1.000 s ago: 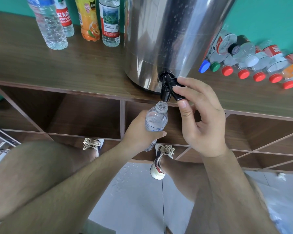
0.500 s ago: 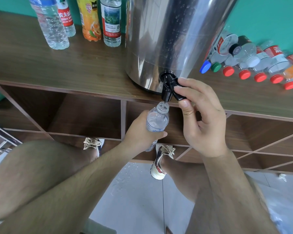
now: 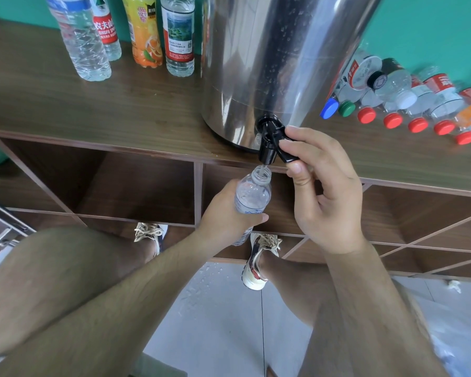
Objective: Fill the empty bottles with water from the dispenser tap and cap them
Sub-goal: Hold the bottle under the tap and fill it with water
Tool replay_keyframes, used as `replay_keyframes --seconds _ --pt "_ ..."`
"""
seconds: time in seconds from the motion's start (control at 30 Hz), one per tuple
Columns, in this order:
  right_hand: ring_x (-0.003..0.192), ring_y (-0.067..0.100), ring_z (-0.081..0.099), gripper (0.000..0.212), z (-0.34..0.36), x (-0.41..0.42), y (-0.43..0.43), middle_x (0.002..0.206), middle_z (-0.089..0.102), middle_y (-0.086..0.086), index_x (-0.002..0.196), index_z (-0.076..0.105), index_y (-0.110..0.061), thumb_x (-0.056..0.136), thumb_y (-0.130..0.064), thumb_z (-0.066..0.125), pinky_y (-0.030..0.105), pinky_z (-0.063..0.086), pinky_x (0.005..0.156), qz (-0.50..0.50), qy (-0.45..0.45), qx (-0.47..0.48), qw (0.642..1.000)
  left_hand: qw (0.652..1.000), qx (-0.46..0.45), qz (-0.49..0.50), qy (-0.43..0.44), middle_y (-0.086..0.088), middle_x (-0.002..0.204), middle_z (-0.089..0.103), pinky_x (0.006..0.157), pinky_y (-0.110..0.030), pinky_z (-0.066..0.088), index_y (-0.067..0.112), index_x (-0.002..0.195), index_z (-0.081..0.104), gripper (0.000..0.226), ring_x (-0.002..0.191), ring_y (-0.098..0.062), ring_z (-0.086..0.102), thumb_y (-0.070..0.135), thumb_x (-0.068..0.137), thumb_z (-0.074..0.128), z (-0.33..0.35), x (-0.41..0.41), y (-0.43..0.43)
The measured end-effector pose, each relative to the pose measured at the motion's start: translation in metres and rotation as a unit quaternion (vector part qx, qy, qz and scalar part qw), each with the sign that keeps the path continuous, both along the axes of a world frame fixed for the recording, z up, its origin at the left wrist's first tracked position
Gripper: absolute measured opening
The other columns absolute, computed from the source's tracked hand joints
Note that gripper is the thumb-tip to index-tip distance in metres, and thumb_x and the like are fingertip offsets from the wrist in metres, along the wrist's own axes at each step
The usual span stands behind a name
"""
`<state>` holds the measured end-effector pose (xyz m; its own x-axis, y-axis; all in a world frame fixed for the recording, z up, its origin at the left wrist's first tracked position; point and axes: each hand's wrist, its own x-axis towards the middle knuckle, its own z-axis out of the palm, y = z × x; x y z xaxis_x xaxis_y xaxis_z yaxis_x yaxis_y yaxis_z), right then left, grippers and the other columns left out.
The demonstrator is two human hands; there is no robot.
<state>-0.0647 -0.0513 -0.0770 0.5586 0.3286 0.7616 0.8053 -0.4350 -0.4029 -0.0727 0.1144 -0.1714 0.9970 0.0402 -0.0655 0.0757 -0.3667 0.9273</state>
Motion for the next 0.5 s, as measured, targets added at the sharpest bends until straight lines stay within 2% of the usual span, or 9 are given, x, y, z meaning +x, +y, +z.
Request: replay_keyframes --seconds 0.23,0.4,0.5 --pt "0.125 0.031 0.062 0.023 -0.0002 0.0006 0.0007 0.133 0.063 0.017 0.12 0.069 0.006 0.1 0.006 0.057 0.045 0.051 0.104 -0.006 -0.004 0.0 1.0 1.0 0.003 0.001 -0.001 0.015 0.122 0.06 0.088 -0.015 0.043 0.026 0.137 0.049 0.073 0.11 -0.006 0.059 0.033 0.077 0.09 -0.0008 -0.0001 -0.0004" --pt "0.124 0.031 0.063 0.023 -0.0004 0.0009 0.0011 0.133 0.063 0.017 0.12 0.069 0.006 0.1 0.006 0.057 0.044 0.051 0.104 -0.007 -0.005 0.0 1.0 1.0 0.007 -0.001 0.0 0.021 0.114 0.056 0.08 -0.007 0.038 0.029 0.135 0.049 0.071 0.1 0.002 0.058 0.034 0.077 0.09 -0.0013 0.0001 -0.0011" --pt "0.124 0.031 0.063 0.023 -0.0003 0.0007 0.0013 0.133 0.063 0.016 0.12 0.069 0.006 0.101 0.005 0.057 0.043 0.05 0.105 -0.008 -0.006 0.002 1.0 1.0 -0.002 0.002 -0.005 0.019 0.116 0.059 0.082 -0.01 0.041 0.027 0.135 0.051 0.071 0.103 0.001 0.059 0.033 0.076 0.09 -0.0025 0.0004 -0.0006"
